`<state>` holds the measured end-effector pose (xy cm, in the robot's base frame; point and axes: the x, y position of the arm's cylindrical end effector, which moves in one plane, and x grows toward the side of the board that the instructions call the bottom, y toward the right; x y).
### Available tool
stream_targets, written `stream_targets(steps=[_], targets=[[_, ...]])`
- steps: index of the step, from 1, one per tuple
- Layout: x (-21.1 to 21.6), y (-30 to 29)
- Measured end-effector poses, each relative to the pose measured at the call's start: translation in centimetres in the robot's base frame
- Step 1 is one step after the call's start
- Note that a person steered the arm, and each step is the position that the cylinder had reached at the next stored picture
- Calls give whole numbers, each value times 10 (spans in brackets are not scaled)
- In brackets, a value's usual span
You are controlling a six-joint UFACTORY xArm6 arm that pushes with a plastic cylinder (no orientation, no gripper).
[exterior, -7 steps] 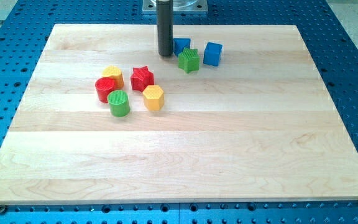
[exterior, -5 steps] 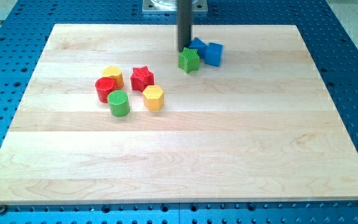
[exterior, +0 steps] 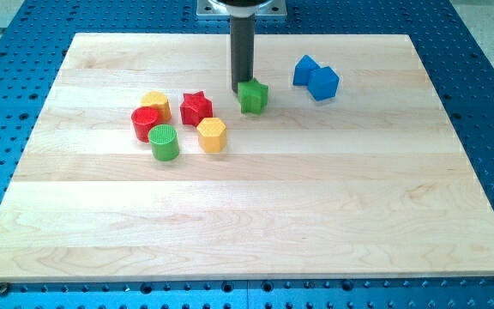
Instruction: Place the green blocks together below the blue blocks
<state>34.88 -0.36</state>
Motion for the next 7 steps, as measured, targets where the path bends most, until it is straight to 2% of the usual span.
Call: stream_targets(steps=[2,4,6,7], targets=[[78,52],[134,-28],[70,-60],[67,-124]])
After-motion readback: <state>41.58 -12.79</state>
